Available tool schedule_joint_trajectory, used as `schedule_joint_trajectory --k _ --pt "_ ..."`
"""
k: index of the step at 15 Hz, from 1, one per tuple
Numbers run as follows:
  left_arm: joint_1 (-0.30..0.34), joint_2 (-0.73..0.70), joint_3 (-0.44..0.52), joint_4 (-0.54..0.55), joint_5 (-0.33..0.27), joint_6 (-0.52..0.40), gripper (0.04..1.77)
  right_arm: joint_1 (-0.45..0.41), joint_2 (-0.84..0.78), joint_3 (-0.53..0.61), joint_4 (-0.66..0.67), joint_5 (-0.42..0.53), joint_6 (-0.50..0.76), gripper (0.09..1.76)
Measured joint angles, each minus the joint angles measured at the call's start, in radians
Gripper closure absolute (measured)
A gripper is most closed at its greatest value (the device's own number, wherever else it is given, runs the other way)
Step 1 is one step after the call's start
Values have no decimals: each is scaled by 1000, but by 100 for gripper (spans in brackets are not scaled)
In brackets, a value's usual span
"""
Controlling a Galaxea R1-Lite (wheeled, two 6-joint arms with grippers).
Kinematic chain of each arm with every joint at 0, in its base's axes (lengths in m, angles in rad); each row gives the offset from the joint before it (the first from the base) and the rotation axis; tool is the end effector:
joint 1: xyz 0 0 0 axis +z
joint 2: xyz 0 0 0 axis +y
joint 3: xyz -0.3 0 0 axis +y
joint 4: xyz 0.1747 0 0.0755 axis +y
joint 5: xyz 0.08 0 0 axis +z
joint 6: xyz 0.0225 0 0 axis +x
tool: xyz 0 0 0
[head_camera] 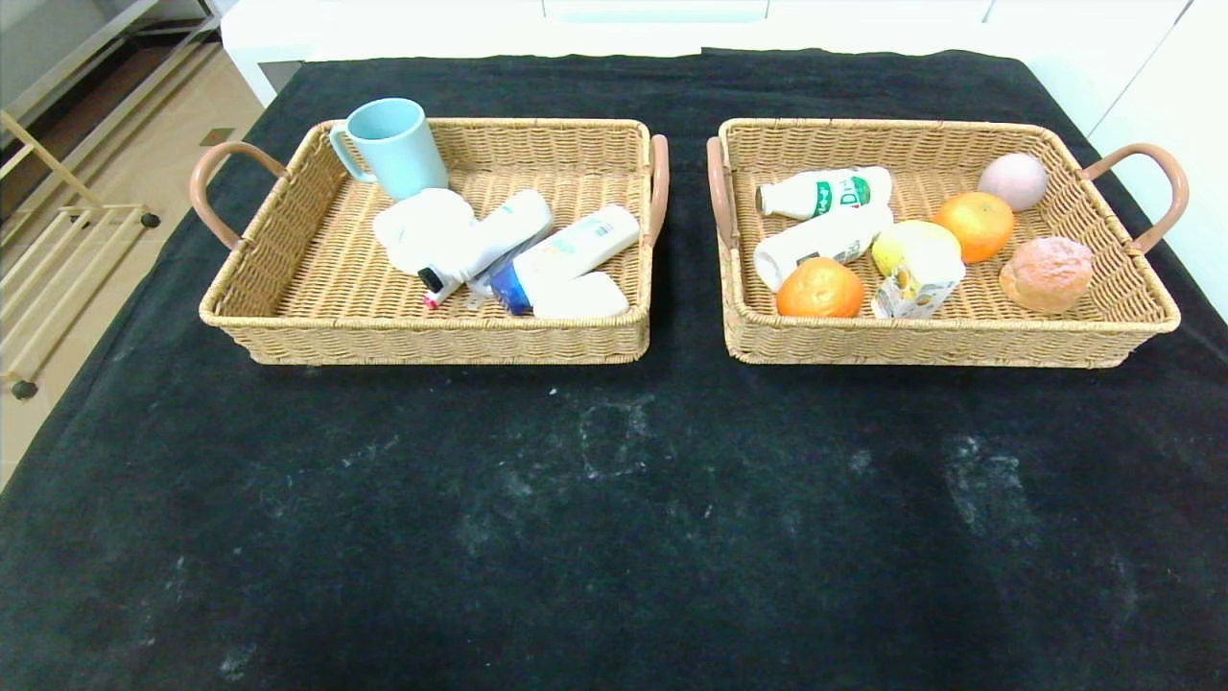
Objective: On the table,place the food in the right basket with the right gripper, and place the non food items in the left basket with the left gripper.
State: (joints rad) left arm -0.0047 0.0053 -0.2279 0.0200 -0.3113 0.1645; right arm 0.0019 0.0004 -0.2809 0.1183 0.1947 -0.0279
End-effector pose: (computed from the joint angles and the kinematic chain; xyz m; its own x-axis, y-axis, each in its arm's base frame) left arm -0.0470 -0.0067 0.1342 0.9310 -0.3107 0.1915 0.2674 0.9378 0.2212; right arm -0.0523 0.0043 0.1375 0.9679 0.1953 0.1584 -0.1882 0.9804 -0.0588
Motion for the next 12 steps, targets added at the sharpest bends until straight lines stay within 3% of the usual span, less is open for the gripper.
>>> schedule_joint_trajectory --k 2,4,8,12 --pt "0 -4 122 -84 50 -9 9 0 0 93 -65 -88 -8 14" --pt "0 -5 190 -96 113 -16 9 -1 -1 165 -127 -119 -13 14" --pt "0 -6 212 -87 143 -61 9 0 -1 267 -168 -197 -121 14" --pt "0 -7 224 -78 256 -60 9 1 -2 279 -166 -195 -113 14"
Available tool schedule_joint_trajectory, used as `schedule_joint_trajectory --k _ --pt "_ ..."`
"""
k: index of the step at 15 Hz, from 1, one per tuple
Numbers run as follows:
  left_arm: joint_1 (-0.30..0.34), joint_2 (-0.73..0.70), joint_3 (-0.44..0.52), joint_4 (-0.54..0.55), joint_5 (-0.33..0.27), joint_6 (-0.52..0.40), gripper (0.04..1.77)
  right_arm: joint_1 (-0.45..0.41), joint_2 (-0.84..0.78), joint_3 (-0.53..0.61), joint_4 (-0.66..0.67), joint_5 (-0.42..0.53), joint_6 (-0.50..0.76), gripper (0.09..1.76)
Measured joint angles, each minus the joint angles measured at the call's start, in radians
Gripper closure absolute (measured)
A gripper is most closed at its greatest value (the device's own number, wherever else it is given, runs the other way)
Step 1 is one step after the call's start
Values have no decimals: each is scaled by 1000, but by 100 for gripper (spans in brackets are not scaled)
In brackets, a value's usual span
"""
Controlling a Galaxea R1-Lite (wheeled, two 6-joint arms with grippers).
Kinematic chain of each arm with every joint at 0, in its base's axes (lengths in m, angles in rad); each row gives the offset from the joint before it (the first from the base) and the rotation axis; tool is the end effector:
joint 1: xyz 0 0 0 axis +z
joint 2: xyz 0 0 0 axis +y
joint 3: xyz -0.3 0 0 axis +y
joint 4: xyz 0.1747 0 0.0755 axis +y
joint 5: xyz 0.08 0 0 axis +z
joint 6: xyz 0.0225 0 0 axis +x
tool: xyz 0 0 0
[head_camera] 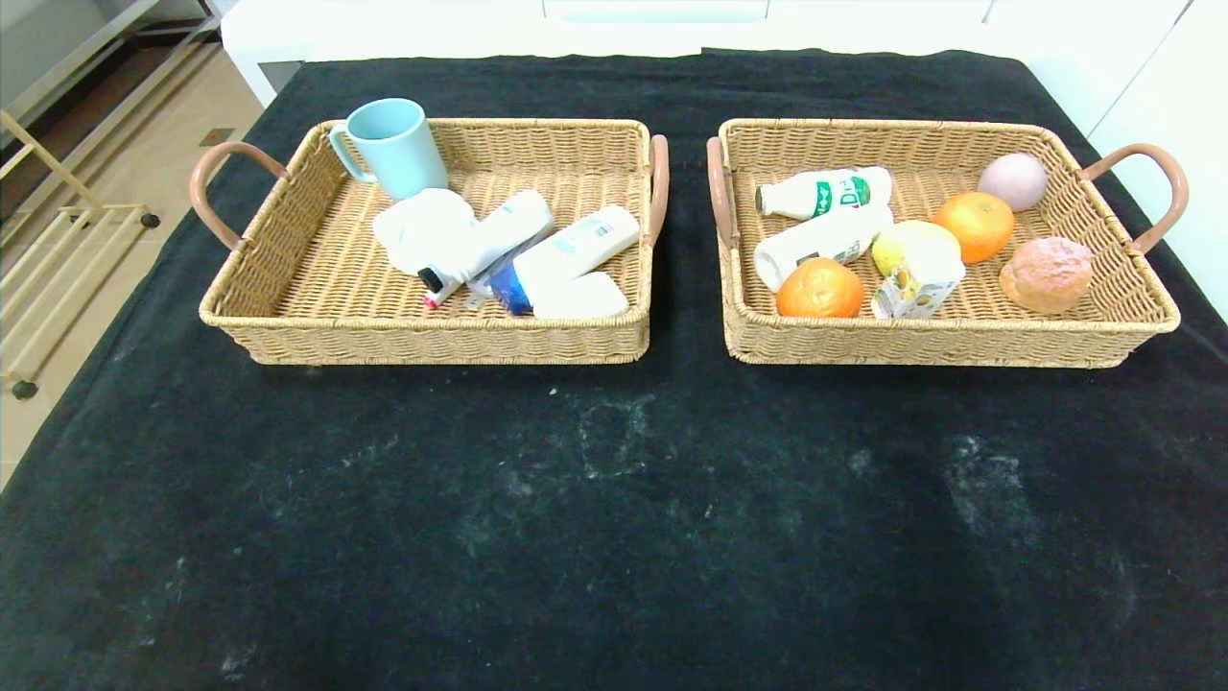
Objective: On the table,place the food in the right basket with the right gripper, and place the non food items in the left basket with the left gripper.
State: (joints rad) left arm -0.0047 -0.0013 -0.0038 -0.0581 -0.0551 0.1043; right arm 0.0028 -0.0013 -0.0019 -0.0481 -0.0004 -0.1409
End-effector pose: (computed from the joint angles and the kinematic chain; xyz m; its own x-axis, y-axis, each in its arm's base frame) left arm -0.0234 -0.0011 0.0825 0.9962 -0.0598 0.0631 0.0528 0.9928 0.1074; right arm -0.0232 -0.0001 0.0809 0.9987 0.0024 0.0513 0.0048 0.9901 -0.1402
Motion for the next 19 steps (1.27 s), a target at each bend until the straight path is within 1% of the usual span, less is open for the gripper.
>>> schedule_joint_trajectory --k 1,2,5,9,12,15,19 --pt "0 0 2 40 6 1 9 0 0 0 8 13 2 14" --pt "0 0 3 56 8 -1 9 0 0 1 23 22 2 14" --pt "0 0 3 54 9 -1 9 0 0 1 40 27 12 14" --pt "0 0 4 53 10 -4 9 0 0 2 52 24 89 14" --pt "0 0 4 50 13 -40 9 1 0 2 52 15 105 14" --pt "0 0 4 47 45 -104 9 1 0 2 50 12 137 14" --pt "0 0 4 46 46 -109 9 1 0 2 48 2 145 14"
